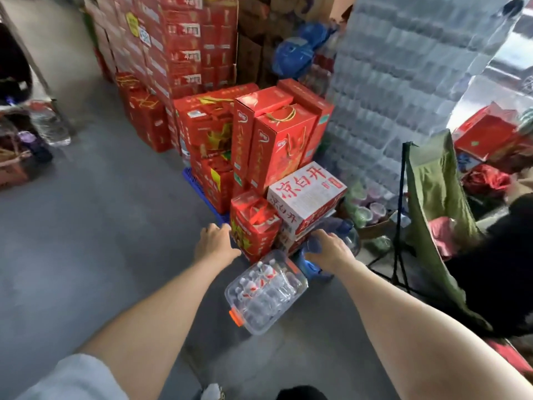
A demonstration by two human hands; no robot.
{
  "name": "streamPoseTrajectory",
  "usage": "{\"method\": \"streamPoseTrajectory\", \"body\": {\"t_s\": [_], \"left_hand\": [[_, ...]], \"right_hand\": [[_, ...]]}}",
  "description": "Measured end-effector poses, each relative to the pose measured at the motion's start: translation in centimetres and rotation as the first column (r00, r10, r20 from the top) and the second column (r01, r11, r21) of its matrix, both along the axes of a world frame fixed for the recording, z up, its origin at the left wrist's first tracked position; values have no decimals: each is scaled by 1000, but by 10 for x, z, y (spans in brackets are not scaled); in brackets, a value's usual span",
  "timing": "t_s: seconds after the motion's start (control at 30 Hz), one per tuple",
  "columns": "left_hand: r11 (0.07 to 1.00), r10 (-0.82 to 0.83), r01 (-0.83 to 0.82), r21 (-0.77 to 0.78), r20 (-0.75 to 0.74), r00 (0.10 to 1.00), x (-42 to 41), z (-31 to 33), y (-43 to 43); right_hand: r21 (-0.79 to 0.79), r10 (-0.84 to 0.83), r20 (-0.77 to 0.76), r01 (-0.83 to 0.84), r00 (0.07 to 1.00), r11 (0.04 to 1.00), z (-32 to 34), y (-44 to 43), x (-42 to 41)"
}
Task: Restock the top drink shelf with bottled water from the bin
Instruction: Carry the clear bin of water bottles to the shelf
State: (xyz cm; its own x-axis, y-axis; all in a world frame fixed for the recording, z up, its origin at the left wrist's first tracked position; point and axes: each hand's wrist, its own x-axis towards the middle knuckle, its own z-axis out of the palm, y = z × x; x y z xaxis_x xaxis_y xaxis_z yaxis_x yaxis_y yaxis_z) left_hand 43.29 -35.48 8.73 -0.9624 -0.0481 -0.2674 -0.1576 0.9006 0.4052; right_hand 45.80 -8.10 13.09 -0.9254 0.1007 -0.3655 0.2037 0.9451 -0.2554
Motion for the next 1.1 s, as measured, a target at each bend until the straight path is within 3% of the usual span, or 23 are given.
{"method": "streamPoseTrajectory", "body": {"t_s": [0.23,0.4,0.73,0.9,1.03,1.1], "left_hand": [[976,217,-216,-19,82,973,-79,-45,29],[896,443,-441,-56,196,875,-101,-82,68],[780,577,-620,-84,482,660,-94,-188,124],[640,634,-766,-55,602,486,-89,-283,120],[425,670,-905,24,664,332,-83,-376,121],[359,671,-933,22,689,275,-77,-420,124]], "right_hand": [[-30,182,111,-180,977,983,-60,38,-118],[-50,367,183,-364,912,930,-109,71,-205],[-120,356,456,-340,815,933,-251,114,-280],[-129,224,532,-183,817,975,-345,116,-289],[-110,146,606,-100,782,989,-432,119,-294],[-96,97,627,-46,773,994,-477,121,-293]]}}
